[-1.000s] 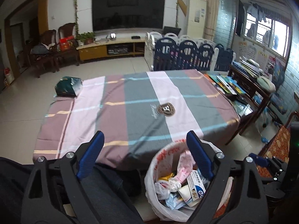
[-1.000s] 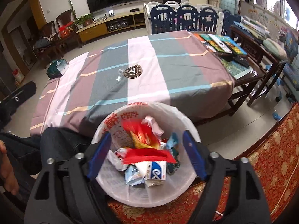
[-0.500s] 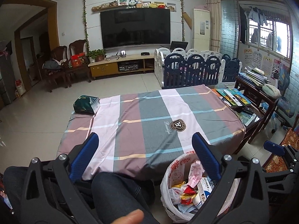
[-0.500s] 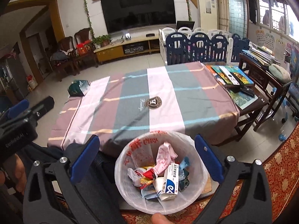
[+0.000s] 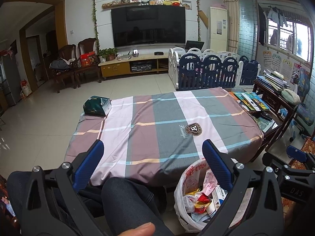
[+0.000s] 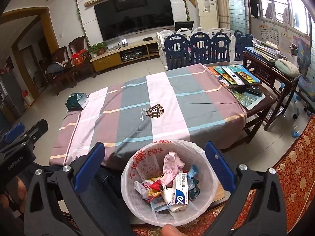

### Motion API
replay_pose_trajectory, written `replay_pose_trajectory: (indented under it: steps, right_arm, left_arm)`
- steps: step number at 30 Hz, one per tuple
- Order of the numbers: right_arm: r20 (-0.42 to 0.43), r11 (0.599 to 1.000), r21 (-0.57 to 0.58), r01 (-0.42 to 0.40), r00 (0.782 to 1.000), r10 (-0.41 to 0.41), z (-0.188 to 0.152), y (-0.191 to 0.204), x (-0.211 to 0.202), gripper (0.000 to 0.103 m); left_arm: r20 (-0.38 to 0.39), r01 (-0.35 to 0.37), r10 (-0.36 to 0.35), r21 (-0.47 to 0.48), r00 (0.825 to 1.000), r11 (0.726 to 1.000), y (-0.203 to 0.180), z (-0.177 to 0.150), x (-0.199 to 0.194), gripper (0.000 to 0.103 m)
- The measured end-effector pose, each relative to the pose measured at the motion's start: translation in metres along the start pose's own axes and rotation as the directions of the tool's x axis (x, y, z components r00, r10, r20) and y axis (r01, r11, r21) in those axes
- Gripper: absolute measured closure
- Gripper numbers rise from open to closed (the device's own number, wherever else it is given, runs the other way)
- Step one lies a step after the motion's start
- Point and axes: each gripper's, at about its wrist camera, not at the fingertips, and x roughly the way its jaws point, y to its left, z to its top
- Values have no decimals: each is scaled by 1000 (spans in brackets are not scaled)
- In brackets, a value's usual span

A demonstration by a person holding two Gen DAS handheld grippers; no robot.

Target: Collect trash

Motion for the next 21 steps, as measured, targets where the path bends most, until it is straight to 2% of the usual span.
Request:
replay_pose_trajectory:
  steps: [8, 12, 21]
  right_arm:
    - [-6, 1000, -30, 10, 1000, -10, 0, 11, 2, 4]
    - [-12, 999, -43, 7, 1000, -7, 0, 16, 4, 4]
    - [-15, 998, -55, 9, 1000, -10, 1, 20, 5, 4]
  left_arm:
    - [-7, -3, 3, -26, 1000, 1000, 9, -1, 0, 3]
    - [-19, 42, -43, -38, 999, 998, 12, -1, 0, 3]
    - [-5, 20, -20, -24, 1000, 1000, 13, 0, -2, 3]
